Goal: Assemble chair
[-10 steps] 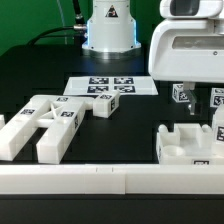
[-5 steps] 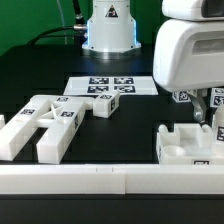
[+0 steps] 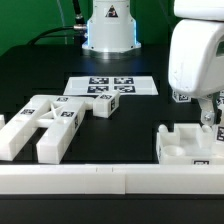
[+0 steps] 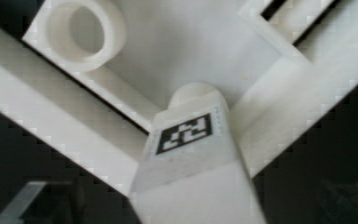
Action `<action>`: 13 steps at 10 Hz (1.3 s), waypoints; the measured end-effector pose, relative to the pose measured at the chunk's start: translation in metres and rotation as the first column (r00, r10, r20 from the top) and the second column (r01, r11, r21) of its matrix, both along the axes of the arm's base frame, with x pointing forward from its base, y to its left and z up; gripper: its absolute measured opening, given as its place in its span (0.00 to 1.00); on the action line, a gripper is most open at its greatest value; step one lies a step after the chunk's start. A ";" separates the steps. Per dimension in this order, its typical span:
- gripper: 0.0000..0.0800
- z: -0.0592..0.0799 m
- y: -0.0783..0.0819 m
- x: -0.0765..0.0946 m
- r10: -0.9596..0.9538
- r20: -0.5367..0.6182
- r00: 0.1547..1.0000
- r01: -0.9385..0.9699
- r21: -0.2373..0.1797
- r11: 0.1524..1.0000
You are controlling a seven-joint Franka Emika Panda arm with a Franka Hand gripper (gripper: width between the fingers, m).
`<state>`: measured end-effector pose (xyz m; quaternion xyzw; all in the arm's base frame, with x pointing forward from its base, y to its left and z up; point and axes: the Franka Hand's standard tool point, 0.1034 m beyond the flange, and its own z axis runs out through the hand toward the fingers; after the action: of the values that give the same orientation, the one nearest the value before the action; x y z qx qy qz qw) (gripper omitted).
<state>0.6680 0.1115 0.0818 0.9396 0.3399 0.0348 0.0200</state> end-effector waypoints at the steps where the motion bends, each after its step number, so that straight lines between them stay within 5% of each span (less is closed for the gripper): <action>1: 0.81 -0.001 -0.002 0.000 0.044 -0.001 0.999 -0.044 -0.006 0.999; 4: 0.81 -0.003 -0.006 -0.002 0.138 -0.007 0.990 -0.139 -0.015 0.990; 6: 0.49 -0.003 -0.006 -0.002 0.138 -0.008 0.990 -0.138 -0.015 0.990; 7: 0.49 -0.003 -0.006 -0.002 0.117 -0.007 0.993 -0.117 -0.013 0.993; 8: 0.36 -0.003 -0.006 -0.002 0.117 -0.007 0.993 -0.117 -0.013 0.993; 13: 0.36 -0.003 -0.004 -0.003 -0.312 -0.007 0.950 0.312 0.025 0.950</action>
Offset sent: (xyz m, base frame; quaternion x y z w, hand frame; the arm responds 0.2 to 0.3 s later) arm 0.0000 0.0000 0.0000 0.0000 0.0000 0.0000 1.0000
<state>0.6653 0.1072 0.0787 0.9817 0.1867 0.0342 0.0124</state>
